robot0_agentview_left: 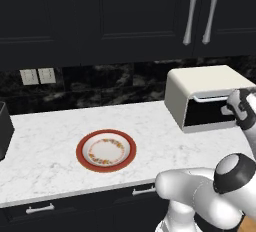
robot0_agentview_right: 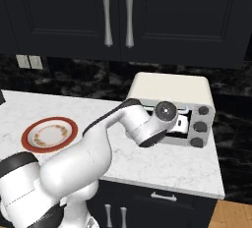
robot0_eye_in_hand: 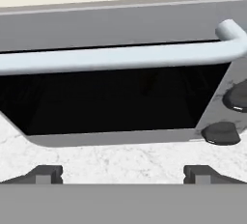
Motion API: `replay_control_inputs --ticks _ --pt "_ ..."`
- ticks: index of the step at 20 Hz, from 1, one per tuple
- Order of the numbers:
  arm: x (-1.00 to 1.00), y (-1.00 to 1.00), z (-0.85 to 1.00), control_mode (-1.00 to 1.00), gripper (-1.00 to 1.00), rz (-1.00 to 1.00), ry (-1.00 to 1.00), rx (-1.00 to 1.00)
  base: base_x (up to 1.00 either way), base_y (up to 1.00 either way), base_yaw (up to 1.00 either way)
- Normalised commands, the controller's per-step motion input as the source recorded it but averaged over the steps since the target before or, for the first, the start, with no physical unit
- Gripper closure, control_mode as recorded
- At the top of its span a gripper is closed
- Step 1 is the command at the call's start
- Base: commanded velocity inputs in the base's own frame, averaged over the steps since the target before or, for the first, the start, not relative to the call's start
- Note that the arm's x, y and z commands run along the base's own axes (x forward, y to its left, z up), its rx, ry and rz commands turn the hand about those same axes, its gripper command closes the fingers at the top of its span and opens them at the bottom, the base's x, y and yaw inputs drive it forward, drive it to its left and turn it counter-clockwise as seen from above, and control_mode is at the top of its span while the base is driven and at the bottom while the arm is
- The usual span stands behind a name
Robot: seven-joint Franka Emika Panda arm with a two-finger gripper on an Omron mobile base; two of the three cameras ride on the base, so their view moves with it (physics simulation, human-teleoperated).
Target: Pick up the kebab skewer and baguette bread, and place them inside the toaster oven. Close the toaster oven door and start by setting the timer.
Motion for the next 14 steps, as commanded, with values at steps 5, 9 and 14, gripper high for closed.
replay_control_inputs --ticks 5,9,14 --pt "-0.69 -0.44 0.01 -1.00 -1.00 0.34 -0.05 -0.12 0.00 0.00 0.00" --pt "-0.39 -0.63 0.09 -1.00 -1.00 0.51 -0.16 -0.19 0.00 0.00 0.00" --pt "-0.16 -0.53 0.09 -1.00 -1.00 0.52 -0.30 -0.24 0.00 0.00 0.00"
